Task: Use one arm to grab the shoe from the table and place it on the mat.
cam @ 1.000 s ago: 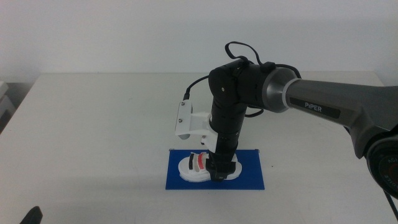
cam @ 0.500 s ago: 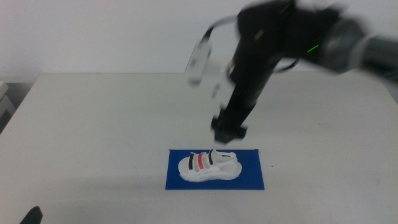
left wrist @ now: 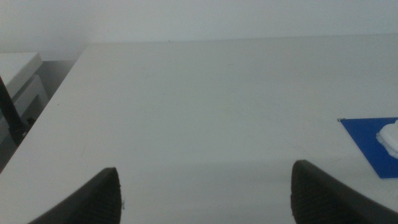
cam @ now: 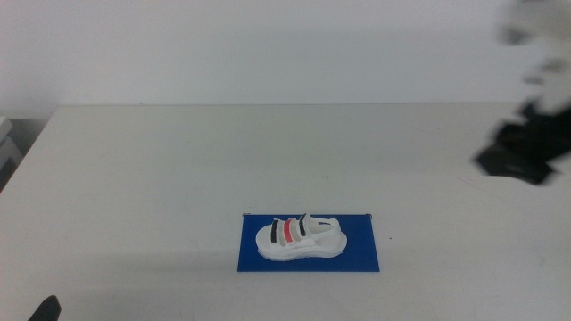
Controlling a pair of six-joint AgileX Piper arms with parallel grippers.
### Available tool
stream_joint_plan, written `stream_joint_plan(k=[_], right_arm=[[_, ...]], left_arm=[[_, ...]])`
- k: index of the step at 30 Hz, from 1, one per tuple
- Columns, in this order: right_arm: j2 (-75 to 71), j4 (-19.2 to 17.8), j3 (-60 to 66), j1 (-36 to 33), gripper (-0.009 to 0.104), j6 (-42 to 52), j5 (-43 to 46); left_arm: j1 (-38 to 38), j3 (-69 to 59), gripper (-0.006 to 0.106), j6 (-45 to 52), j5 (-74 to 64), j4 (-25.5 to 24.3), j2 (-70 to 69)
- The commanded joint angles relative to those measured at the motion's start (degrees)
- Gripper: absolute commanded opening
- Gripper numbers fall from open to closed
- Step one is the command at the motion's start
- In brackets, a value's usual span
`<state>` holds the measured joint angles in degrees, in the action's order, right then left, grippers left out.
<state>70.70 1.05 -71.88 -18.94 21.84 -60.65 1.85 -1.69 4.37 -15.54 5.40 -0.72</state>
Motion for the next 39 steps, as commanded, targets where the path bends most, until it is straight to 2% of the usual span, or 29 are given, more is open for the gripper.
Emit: stream_joint_plan(k=[1,7,10,14,22,27,39], right_arm=[[-8.7,0.1,5.3,3.7,0.071,-1.6,9.5],[-22.6,0.3,21.2,12.1,0.073,-7.5,21.6],[-27.0,0.8,26.3,14.1,0.079,-13.8,25.4],[-32.3,-1.1,32.3,15.0,0.092,-19.4,29.7],[-45.6,-2.9,46.0,15.1,0.092,-21.8,41.6],[-53.3,-7.0,52.7,15.3,0.092,-22.3,42.7],[-70.1,-6.9,64.8,15.3,0.092,-22.3,42.7]], left_arm=[[0.3,-0.4,0.094,-0.3,4.6,0.4,-0.8],[0.3,-0.4,0.094,-0.3,4.6,0.4,-0.8],[0.3,-0.4,0.094,-0.3,4.6,0.4,-0.8],[0.3,-0.4,0.094,-0.3,4.6,0.4,-0.8],[0.3,-0.4,0.094,-0.3,4.6,0.4,-0.8],[0.3,-0.4,0.094,-0.3,4.6,0.4,-0.8],[0.3,-0.4,0.094,-0.3,4.6,0.4,-0.8]])
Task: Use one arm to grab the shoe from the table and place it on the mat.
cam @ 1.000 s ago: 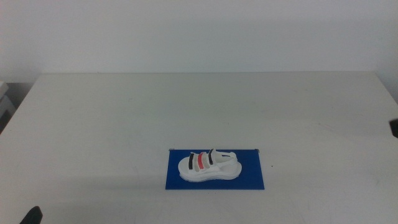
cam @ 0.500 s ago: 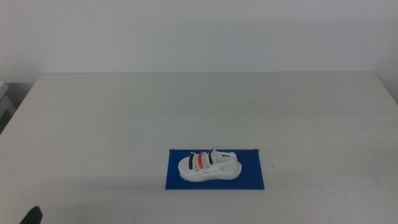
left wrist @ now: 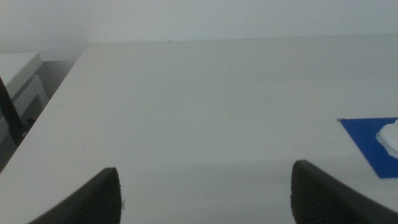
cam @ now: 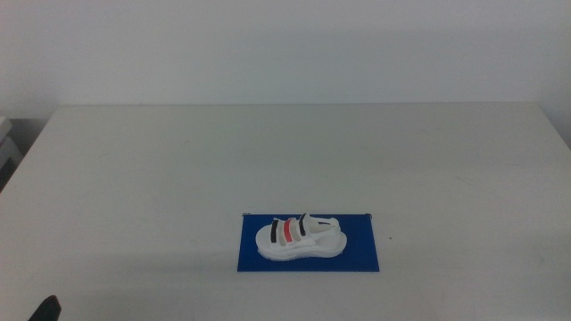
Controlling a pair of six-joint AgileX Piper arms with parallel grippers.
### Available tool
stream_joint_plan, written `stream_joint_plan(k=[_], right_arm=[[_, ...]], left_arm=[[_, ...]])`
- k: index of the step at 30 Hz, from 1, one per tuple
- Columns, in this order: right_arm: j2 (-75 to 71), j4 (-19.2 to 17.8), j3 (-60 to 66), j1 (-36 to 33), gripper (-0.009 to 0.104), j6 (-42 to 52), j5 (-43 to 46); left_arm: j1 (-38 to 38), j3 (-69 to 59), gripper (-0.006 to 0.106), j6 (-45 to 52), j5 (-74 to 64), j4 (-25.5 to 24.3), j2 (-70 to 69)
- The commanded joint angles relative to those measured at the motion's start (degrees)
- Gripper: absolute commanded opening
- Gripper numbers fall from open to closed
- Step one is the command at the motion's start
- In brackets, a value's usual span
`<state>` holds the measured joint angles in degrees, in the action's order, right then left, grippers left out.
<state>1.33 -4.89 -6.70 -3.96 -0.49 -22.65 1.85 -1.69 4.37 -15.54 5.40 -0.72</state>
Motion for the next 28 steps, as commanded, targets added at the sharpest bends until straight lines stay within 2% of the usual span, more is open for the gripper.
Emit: stream_joint_plan(k=[1,6,11,15,22,28], right_arm=[[-2.0,-1.0,0.3,0.3,0.092,0.1,4.7],[-3.4,-1.3,4.1,0.3,0.092,0.1,5.0],[-3.4,-4.8,8.6,0.3,0.092,0.1,5.2],[-3.4,-5.6,8.6,0.3,0.092,0.1,5.7],[-3.4,-0.4,8.6,0.3,0.092,0.1,5.6],[-3.4,-0.3,8.6,0.3,0.092,0.1,5.6]], left_arm=[[0.3,-0.4,0.094,-0.3,4.6,0.4,-0.8],[0.3,-0.4,0.094,-0.3,4.6,0.4,-0.7],[0.3,-0.4,0.094,-0.3,4.6,0.4,-0.7],[0.3,-0.4,0.094,-0.3,4.6,0.4,-0.7],[0.3,-0.4,0.094,-0.3,4.6,0.4,-0.7],[0.3,-0.4,0.094,-0.3,4.6,0.4,-0.7]])
